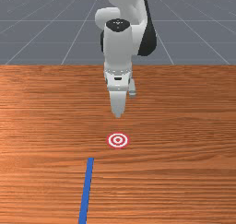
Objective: Pull the pivot to the target area
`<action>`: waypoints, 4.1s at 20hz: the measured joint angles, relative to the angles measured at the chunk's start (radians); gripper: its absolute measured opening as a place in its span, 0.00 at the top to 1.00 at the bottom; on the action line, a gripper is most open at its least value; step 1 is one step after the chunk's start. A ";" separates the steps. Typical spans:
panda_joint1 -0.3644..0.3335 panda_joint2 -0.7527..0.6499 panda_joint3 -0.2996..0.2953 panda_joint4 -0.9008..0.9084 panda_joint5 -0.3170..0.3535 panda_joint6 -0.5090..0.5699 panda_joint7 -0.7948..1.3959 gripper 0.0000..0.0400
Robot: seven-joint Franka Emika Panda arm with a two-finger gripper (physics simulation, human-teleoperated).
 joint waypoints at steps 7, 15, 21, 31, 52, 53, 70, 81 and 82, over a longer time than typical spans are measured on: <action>-0.004 0.011 0.004 -0.001 -0.002 0.016 -0.026 0.97; -0.062 0.121 0.066 0.000 -0.054 0.128 -0.326 1.00; -0.094 0.210 0.086 0.010 -0.084 0.193 -0.423 1.00; -0.180 0.209 0.100 -0.026 -0.108 0.228 -0.593 1.00; -0.425 0.352 0.252 0.198 -0.280 0.113 -1.493 1.00; -0.431 0.384 0.270 0.252 -0.299 0.085 -1.589 1.00; -0.340 0.457 0.357 0.401 -0.377 -0.013 -1.820 1.00; -0.294 0.566 0.315 0.531 -0.364 -0.016 -1.703 0.08; -0.291 0.568 0.309 0.530 -0.358 -0.016 -1.675 0.05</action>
